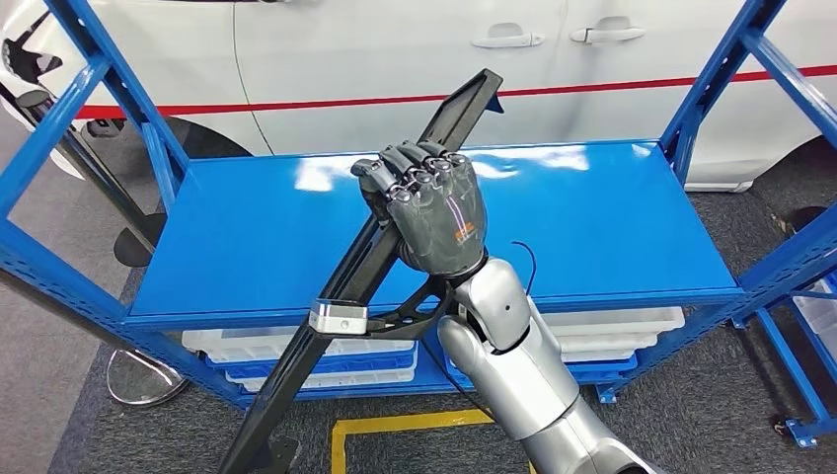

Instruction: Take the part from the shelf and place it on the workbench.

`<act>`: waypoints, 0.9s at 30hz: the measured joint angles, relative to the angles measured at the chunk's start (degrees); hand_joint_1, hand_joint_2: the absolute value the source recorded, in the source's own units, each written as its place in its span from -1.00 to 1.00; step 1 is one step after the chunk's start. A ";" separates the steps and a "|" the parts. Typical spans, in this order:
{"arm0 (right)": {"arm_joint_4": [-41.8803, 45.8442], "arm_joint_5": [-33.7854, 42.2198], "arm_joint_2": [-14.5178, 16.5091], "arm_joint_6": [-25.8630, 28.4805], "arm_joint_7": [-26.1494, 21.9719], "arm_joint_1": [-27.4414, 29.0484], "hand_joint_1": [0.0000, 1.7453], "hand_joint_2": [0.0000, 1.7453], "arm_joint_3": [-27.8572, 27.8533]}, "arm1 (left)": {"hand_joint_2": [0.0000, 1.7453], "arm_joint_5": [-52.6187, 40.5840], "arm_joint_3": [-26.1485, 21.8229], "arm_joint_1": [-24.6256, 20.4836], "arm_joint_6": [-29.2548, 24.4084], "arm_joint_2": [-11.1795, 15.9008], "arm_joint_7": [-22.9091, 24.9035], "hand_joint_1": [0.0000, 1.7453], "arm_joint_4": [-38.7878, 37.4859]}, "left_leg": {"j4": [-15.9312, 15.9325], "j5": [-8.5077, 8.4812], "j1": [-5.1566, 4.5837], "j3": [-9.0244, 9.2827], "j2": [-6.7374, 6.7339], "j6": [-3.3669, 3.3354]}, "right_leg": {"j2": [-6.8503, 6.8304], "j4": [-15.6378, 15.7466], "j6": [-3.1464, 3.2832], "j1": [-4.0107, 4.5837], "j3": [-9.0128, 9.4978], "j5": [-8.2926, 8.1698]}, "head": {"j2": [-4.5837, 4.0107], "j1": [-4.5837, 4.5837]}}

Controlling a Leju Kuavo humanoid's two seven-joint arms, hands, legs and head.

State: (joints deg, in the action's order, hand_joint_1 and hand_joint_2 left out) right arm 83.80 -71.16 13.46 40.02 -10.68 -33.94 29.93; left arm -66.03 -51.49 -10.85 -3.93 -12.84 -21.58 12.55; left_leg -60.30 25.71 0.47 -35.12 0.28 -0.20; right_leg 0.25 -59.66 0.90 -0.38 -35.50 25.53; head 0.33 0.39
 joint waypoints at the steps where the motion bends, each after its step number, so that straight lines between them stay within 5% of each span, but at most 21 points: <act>1: 0.00 0.12 -0.04 0.00 0.02 0.00 1.00 1.00 0.10 | 1.00 0.03 -0.01 -0.01 -0.04 -0.01 0.16 -1.00 0.00 | 1.10 -0.05 -0.13 0.48 0.04 -0.23 | 0.00 0.02 -0.28 0.06 -0.05 -0.02 | 0.00 -0.01; 5: 0.00 1.84 -0.27 0.01 0.11 0.11 1.00 1.00 1.15 | 1.00 0.16 -0.02 0.19 -0.38 -0.12 1.79 -1.00 0.00 | 1.80 -0.76 0.05 0.73 -0.02 -1.51 | 0.00 -1.24 -1.38 0.08 -0.49 1.22 | 0.00 -0.02; 8: 0.00 3.86 -0.54 0.02 -0.01 1.01 1.00 1.00 2.90 | 1.00 0.40 -0.04 0.21 -0.32 -0.22 2.83 -1.00 0.00 | 1.99 -1.16 0.07 0.62 -0.13 -2.11 | -0.06 -10.36 -1.82 -0.01 -4.20 6.84 | 0.00 -0.02; 10: 0.00 4.79 -0.68 0.02 -0.41 2.34 1.00 1.00 4.24 | 1.00 0.58 -0.05 0.33 0.01 -0.23 3.02 -1.00 0.00 | 1.84 -1.20 0.00 0.41 -0.11 -2.17 | -0.06 -15.14 -1.89 -0.01 -6.05 8.40 | 0.00 -0.02; 12: 0.00 5.25 -0.74 0.02 -0.93 3.41 1.00 1.00 5.57 | 1.00 0.66 -0.05 0.44 0.30 -0.24 3.05 -1.00 0.00 | 1.56 -1.20 -0.01 0.23 -0.04 -2.17 | -0.07 -11.97 -1.67 0.00 -4.04 5.90 | 0.00 -0.02; 14: 0.00 5.39 -0.72 0.02 -1.22 3.80 1.00 1.00 6.70 | 1.00 0.68 -0.06 0.46 0.44 -0.27 3.05 -1.00 0.00 | 1.15 -1.17 -0.14 0.00 0.02 -2.03 | -0.05 -4.37 -1.26 0.12 -0.01 2.74 | 0.00 -0.02; 16: 0.00 5.69 -0.68 0.02 -1.33 3.92 1.00 1.00 7.48 | 1.00 0.71 -0.07 0.44 0.60 -0.30 3.05 -1.00 0.00 | 0.89 -1.33 -0.30 -0.38 0.04 -1.57 | 0.02 -0.51 -0.89 0.29 1.72 1.63 | 0.00 -0.01; 20: -0.30 6.99 -0.44 0.00 -2.16 4.25 1.00 1.00 8.92 | 1.00 0.75 -0.08 0.57 1.13 -0.28 3.04 -1.00 0.00 | 0.15 -0.67 -0.27 -1.13 0.09 -0.19 | -0.10 0.31 0.26 0.13 1.11 0.33 | 0.00 0.00; 24: -1.07 7.47 0.03 -0.01 -3.16 5.20 1.00 1.00 9.78 | 1.00 0.62 -0.07 0.59 1.28 -0.30 3.15 -1.00 0.00 | -11.39 7.94 0.16 -4.71 0.03 0.80 | -0.52 0.60 0.94 0.00 -0.74 -1.41 | 0.00 0.00; 25: -1.34 7.78 0.05 -0.01 -3.56 5.55 1.00 1.00 9.87 | 1.00 0.67 -0.07 0.60 1.27 -0.31 3.18 -1.00 0.00 | -13.44 8.98 0.22 -4.89 0.03 0.95 | -0.59 0.52 0.90 0.02 -1.40 -1.85 | 0.00 0.00; 27: -1.97 8.38 0.05 -0.01 -4.20 6.06 1.00 1.00 10.06 | 1.00 0.89 -0.08 0.59 1.19 -0.34 3.21 -1.00 0.00 | -11.04 8.07 0.29 -1.95 0.02 1.06 | -0.65 0.29 0.71 -0.02 -2.76 -2.75 | 0.00 0.01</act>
State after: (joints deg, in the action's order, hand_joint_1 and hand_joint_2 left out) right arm 81.83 -62.78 13.51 40.01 -14.87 -27.88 39.99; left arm -65.14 -51.57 -10.26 -2.74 -13.17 -18.37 12.55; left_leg -71.34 33.78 0.76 -37.07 0.29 0.87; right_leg -0.40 -59.37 1.61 -0.40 -38.26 22.78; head 0.33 0.39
